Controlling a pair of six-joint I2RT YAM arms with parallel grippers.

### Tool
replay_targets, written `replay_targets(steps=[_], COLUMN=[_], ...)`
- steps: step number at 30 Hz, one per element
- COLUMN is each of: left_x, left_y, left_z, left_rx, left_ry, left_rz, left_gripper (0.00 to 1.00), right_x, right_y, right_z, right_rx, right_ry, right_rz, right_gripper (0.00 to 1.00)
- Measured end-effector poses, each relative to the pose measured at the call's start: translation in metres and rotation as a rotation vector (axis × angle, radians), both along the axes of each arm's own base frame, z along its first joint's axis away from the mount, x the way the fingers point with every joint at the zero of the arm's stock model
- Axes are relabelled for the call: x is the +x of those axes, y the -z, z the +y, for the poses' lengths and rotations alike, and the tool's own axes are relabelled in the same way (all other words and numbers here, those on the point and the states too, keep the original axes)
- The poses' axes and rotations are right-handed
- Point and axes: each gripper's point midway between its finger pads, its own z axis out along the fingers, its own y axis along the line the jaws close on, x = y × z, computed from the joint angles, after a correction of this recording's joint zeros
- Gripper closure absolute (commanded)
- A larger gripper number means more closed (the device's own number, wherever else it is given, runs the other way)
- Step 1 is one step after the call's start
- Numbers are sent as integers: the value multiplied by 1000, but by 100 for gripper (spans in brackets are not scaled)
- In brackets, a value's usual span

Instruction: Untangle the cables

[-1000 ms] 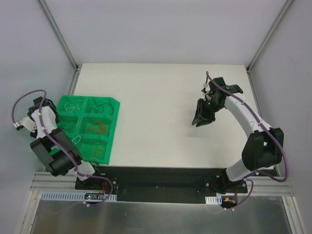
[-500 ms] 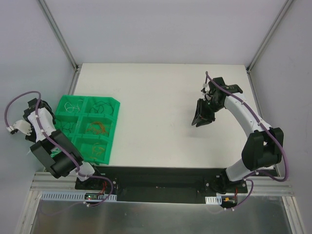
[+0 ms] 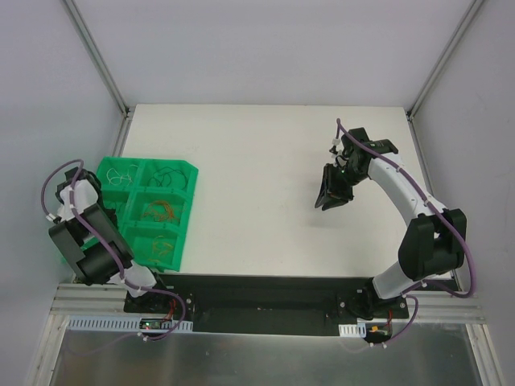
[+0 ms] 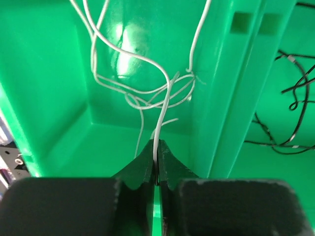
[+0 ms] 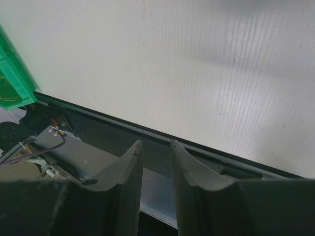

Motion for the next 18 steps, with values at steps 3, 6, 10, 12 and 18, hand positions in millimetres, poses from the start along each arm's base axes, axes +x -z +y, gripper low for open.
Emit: replay_targets(steps=[3, 6, 10, 12, 18], left_x=[-3, -7, -6, 2, 80], left_y=[-7, -28, -66, -84, -145], left_z=[-3, -1, 1, 0, -88], left_rx=[14, 71, 150, 185, 257], left_ry=[-10, -25, -39, -19, 426], left_rz=[-21, -67, -160, -215, -412], left_gripper=[52, 20, 8, 4, 1], right_x=[0, 0, 0, 0, 4], right_y=[0, 0, 0, 0, -4], right_z=[0, 0, 0, 0, 1], right_rx=[0, -1, 0, 0, -14], right_ry=[0, -2, -3, -3, -12], right_rz=[0, -1, -2, -2, -27], right_gripper=[69, 69, 69, 69, 65])
